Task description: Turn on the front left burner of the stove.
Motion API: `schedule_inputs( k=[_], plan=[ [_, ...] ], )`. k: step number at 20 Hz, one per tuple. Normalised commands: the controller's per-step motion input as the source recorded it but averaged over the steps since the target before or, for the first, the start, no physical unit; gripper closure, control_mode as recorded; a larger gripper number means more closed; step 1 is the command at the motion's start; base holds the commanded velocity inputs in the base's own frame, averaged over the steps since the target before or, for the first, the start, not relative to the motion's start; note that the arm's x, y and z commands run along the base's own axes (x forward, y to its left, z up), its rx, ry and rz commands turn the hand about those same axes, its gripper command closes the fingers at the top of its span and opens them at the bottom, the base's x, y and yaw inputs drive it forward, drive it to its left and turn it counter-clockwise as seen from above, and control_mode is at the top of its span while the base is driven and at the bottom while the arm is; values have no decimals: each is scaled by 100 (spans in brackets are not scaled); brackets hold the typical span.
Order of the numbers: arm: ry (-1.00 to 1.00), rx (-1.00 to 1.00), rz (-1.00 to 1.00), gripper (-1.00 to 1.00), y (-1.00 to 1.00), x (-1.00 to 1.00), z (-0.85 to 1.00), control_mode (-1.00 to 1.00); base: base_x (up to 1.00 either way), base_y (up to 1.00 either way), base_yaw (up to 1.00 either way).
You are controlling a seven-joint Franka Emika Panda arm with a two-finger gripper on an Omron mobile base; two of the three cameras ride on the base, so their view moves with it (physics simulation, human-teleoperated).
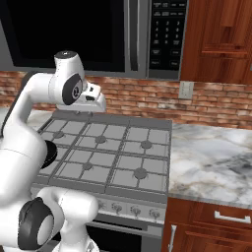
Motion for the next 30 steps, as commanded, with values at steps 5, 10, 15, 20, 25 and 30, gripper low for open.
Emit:
schedule_inputs(
  k=[5,10,15,20,25,30],
  plan=[
    [0,-9,1,-100,53,-25,-14,-100,0,0,0],
    [0,-30,-1,-100,100,-43,-53,-100,0,0,0],
    [0,-24,0,-100,100,-41,-82,-100,0,0,0],
    [-5,-17,-4,-100,100,-14,-76,-100,0,0,0],
    [0,-2,0,-100,17,0,-5,-100,0,0,0],
    [-20,-7,-1,-100,87,0,-61,-100,0,0,0]
  ],
)
